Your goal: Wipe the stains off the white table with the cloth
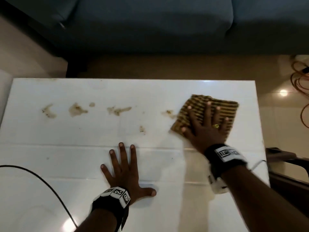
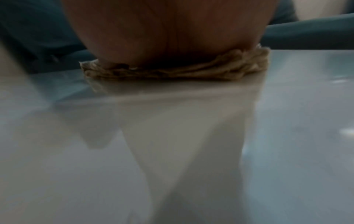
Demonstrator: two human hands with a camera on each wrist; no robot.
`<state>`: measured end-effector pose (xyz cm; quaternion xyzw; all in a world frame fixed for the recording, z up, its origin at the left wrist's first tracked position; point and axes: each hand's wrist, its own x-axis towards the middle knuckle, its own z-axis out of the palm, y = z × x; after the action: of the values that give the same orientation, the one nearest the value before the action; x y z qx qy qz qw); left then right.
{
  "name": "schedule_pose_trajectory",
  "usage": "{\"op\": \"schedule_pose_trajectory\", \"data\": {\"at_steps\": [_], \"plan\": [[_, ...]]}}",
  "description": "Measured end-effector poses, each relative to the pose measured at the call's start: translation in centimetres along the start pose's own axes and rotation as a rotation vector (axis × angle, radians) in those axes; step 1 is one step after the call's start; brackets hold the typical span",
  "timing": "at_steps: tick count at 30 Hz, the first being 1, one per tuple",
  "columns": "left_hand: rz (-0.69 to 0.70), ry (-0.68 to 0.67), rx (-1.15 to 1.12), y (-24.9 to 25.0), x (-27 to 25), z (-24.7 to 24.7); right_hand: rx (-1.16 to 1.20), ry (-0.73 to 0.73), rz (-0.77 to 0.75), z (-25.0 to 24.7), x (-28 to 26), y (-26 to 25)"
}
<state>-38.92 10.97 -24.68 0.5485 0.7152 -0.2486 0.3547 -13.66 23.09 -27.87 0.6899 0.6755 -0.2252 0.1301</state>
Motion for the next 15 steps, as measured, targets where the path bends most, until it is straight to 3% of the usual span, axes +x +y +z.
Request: {"op": "schedule_pose_trajectory", "data": {"at_steps": [2,4,6,9,12,15], "plan": [[0.004,0.002,-0.014,-0.1,0.0,-0.1,-0.050,-0.027,-0.155,1.6,-2.1,-2.4],[0.011,-0.006,-0.024,-0.2,0.0,-0.1,-0.089,-0.010,-0.205,2.8,-4.6,-1.0],[0.028,-0.016,-0.032,-0.4,0.1,-0.3,-0.079,0.015,-0.142,2.1,-5.8,2.0],[0.058,-0.032,-0.060,-0.6,0.2,-0.2,-0.020,-0.026,0.040,0.3,-3.3,3.7],[0.070,-0.040,-0.067,-1.0,0.3,-0.2,0.039,0.017,0.112,-0.3,0.0,-1.1],[0.069,-0.032,-0.067,-0.9,0.3,-0.1,-0.054,-0.036,-0.114,0.9,0.1,-7.6]]}}
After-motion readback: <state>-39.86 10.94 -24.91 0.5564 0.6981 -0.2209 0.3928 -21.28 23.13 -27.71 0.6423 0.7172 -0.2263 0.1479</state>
